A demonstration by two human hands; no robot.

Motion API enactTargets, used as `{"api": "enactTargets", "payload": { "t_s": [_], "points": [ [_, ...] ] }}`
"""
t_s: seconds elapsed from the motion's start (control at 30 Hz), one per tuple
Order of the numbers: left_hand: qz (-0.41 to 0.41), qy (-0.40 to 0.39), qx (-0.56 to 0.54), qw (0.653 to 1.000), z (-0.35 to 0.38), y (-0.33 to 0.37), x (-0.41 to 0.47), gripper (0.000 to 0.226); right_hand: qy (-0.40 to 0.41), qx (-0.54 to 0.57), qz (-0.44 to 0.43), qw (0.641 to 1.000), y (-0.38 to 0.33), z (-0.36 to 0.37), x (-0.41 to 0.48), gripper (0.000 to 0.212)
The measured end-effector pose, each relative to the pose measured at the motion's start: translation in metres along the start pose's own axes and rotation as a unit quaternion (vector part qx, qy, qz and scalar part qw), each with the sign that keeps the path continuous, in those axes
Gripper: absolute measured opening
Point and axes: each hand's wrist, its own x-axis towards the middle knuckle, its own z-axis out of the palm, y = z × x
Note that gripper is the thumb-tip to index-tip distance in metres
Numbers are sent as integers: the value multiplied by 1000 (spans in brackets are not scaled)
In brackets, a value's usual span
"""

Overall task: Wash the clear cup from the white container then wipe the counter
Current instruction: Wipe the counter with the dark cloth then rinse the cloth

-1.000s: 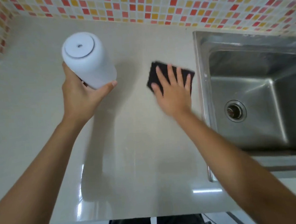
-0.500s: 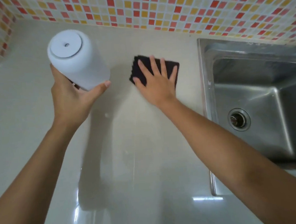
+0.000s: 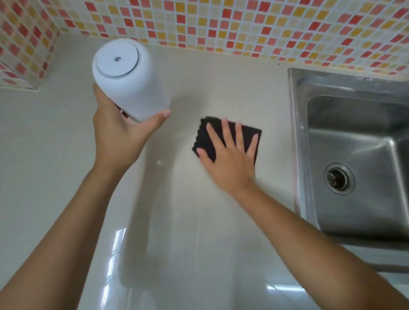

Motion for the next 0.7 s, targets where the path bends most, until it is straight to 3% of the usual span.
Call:
{"api": "enactTargets", "payload": {
  "t_s": [0.1, 0.17, 0.27, 0.37, 0.47, 0.7],
  "points": [
    [3, -6, 10, 1000, -2, -5, -8, 98, -15, 12, 45, 999, 7, -4, 87, 65],
    [2, -13, 15, 1000, -2, -8, -13, 98, 0, 5, 48, 999, 4, 1, 88, 64],
    [-5, -22, 13, 1000, 2, -9, -16, 99, 21, -3, -22, 1000, -11, 7, -3, 63],
    [-4, -40, 1, 999, 14, -4, -15, 101, -31, -1, -140, 990, -7, 4, -128, 64],
    [-2, -59, -14, 998, 27, 0, -11, 101, -47, -15, -192, 980, 30, 0, -146, 65],
    [3, -81, -6, 997, 42, -1, -17, 96, 10, -23, 14, 1000, 111, -18, 64, 63]
  ]
}}
